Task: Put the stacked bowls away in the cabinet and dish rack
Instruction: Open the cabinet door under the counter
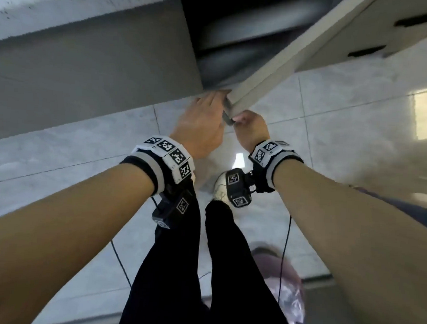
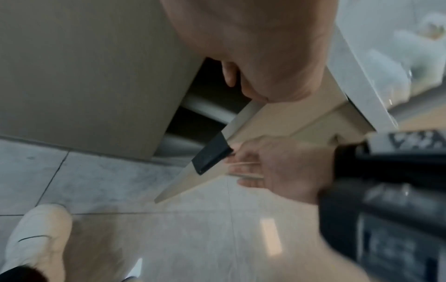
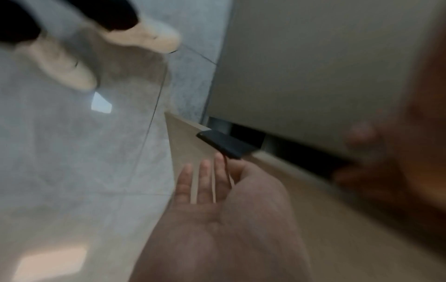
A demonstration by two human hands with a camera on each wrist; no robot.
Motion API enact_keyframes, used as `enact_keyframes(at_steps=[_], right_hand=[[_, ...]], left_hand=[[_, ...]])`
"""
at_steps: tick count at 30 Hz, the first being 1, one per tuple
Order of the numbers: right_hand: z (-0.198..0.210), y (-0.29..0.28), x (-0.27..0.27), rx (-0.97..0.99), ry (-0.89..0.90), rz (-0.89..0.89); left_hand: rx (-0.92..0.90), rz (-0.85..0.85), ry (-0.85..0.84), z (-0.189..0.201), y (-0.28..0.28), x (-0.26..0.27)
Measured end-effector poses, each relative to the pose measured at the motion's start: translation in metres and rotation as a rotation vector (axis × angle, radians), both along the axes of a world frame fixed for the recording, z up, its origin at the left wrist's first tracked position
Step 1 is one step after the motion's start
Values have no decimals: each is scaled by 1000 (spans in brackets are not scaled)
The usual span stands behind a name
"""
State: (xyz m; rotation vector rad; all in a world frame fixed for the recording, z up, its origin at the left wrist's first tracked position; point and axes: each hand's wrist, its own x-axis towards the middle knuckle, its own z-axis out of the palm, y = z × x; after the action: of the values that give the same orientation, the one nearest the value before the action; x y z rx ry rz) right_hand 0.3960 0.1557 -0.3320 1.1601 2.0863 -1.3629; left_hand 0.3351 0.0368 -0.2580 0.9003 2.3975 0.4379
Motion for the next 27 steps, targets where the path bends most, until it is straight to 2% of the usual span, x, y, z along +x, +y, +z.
enact_keyframes(at_steps=[2,4,6,8,10,12,15,17,20,27], right_hand=[[9,10,27,-68,58,-270],[24,20,55,-42,167,-541],[45,25,80,-21,276,-707],[66,23,99,-39,379,-794],[82,20,115,-25,453,-851],[87,20,130,80,477,-904],[82,35,158,284,390,-899],[83,52,173,378,323,-887],[92,78,187,462,216,-864],[110,122,200,473,40,-862]], left_hand=[[11,-14,-55,8,2,18],[12,-59,-83,10,7,29],[3,-141,-125,10,14,36],[18,-265,-155,5,25,46],[-4,-446,-202,5,45,65],[-81,-582,-248,3,68,85],[-145,-705,-314,-2,97,109],[-211,-764,-297,1,115,114],[-292,-741,-244,18,131,112],[-184,-612,-130,49,120,88]])
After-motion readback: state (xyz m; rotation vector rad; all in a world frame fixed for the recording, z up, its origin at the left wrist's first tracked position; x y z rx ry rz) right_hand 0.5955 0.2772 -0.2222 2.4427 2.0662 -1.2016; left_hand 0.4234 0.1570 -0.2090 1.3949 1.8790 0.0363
